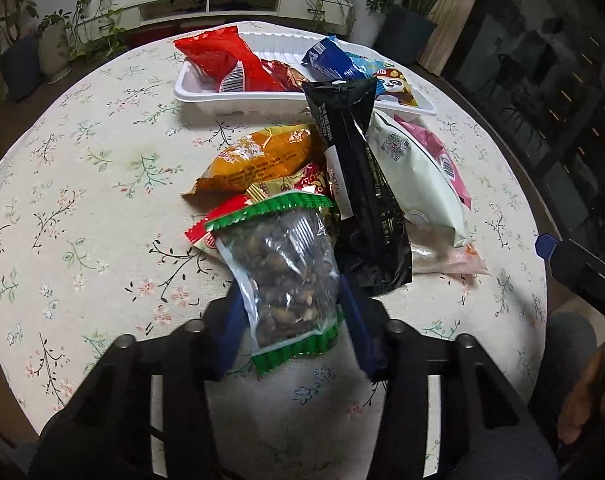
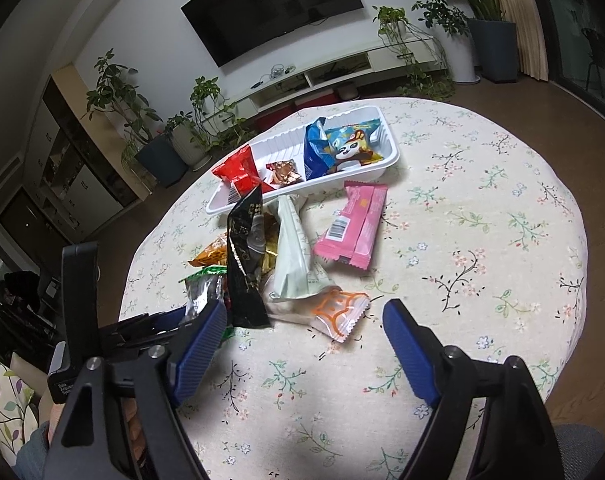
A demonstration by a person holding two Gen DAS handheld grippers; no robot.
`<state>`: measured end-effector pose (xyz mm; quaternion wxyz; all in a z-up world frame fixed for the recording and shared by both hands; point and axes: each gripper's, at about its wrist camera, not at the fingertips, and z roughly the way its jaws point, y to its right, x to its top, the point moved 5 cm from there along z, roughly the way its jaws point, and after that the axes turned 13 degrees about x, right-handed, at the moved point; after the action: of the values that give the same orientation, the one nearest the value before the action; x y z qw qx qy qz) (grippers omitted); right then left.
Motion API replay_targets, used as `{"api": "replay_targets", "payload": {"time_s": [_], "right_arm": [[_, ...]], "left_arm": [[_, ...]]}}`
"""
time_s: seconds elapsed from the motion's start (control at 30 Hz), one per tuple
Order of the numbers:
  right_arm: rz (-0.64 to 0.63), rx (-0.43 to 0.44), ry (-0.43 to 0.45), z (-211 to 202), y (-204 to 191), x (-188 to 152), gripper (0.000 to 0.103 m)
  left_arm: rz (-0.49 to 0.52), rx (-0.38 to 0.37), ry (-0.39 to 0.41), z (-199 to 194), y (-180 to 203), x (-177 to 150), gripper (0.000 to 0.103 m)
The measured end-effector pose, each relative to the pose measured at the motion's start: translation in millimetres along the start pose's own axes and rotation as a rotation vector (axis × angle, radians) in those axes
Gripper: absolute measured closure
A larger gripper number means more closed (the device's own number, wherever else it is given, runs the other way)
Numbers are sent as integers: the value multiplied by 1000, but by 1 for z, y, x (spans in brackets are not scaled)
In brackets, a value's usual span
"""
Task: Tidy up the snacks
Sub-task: 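Grasp the green-edged seed bag with the left tool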
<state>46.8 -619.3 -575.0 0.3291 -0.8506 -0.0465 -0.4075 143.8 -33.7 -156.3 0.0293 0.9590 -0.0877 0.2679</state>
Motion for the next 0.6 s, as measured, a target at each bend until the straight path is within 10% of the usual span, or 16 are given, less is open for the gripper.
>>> {"api": "replay_targets", "payload": {"time_s": [0.3,0.47,0.6], "right_arm": [[-14,-6,-10,0,-3,-1,21],[-20,-7,-19,2,-5,-3,21],[-24,-5,-23,4,-6,-3,21]], "left_arm": [[0,-52,-13,-8,-10,-6,72],[-4,-14,11,-17,-13,0,33],[0,-7,7,-19,-12,4,28]]}}
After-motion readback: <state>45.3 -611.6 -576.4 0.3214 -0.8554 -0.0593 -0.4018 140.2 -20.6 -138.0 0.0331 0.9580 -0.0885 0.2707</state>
